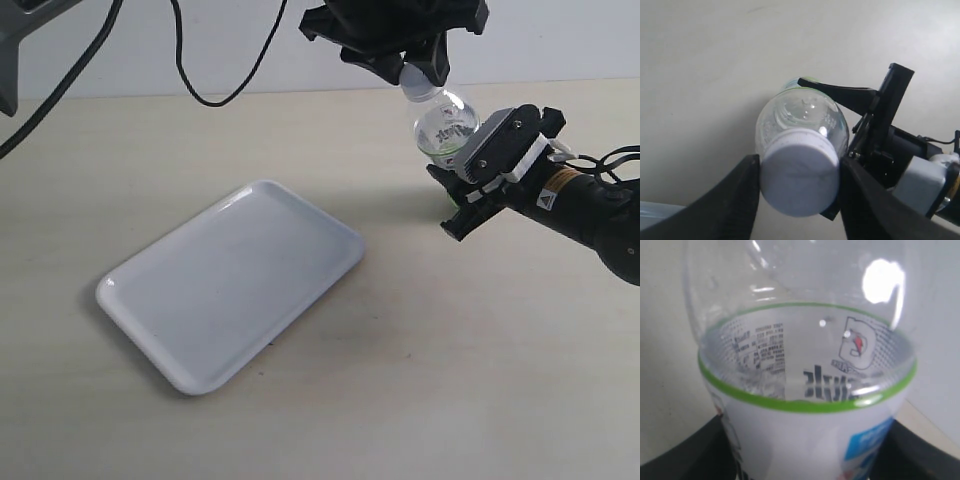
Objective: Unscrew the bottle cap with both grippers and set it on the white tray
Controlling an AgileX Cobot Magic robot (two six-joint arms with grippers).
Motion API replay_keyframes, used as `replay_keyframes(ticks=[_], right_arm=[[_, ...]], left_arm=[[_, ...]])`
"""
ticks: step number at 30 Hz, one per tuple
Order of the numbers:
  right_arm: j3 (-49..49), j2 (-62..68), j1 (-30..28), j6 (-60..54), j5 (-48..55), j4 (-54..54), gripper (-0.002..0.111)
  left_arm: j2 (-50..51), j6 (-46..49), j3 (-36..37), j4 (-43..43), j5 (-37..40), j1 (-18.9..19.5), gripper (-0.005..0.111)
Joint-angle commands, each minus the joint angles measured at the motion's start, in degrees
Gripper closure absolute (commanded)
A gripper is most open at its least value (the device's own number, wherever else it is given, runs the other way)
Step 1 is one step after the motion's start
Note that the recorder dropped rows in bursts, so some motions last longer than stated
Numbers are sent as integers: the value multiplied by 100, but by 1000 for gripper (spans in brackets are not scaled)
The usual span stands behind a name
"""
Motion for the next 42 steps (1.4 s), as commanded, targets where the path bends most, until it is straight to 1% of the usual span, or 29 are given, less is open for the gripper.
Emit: replay_keyframes(ticks=[1, 8, 13, 19, 22, 24, 26, 27, 29, 32, 35, 37, 38, 39, 40, 41, 42], right_arm=[[13, 1, -26, 32, 246, 10, 108], [13, 1, -26, 32, 229, 9, 108], [13, 1, -26, 32, 229, 9, 108], [13, 1, -26, 32, 230, 19, 108], [13, 1, -26, 32, 230, 19, 108], [13, 1, -26, 32, 230, 19, 108], [13, 1, -26, 32, 230, 19, 108], [13, 1, -26, 32, 230, 19, 108], [13, 1, -26, 32, 230, 19, 108], [13, 1, -26, 32, 230, 34, 108], [13, 1, -26, 32, 230, 34, 108], [13, 1, -26, 32, 230, 34, 108], [13, 1, -26, 32, 230, 34, 108], [13, 1, -26, 32, 230, 34, 108], [13, 1, -26, 32, 230, 10, 108], [13, 1, -26, 32, 247, 10, 108], [13, 1, -26, 32, 265, 10, 108]], left_arm=[[-43, -898, -26, -5, -166, 2, 107], [-75, -2438, -26, -5, -144, 2, 107], [-54, -3954, -26, -64, -116, 2, 107], [-54, -5016, -26, -262, -105, 11, 107], [-30, -5270, -26, -621, -155, 27, 106], [-30, -5294, -26, -852, -210, 56, 102], [-30, -5307, -26, -907, -251, 67, 95], [-30, -5307, -26, -907, -251, 67, 89], [-30, -5307, -26, -850, -251, 79, 77], [-30, -5158, -26, -603, -251, 79, 52], [-30, -4542, -26, -528, -264, 79, 27], [-30, -4282, -26, -502, -375, 79, 18], [-30, -4113, -26, -514, -466, 79, 16], [-30, -3906, -26, -567, -548, 79, 16], [-64, -3180, -26, -647, -751, 79, 16], [-67, -2721, -26, -647, -802, 79, 16], [-87, -1682, -69, -637, -816, 79, 16]])
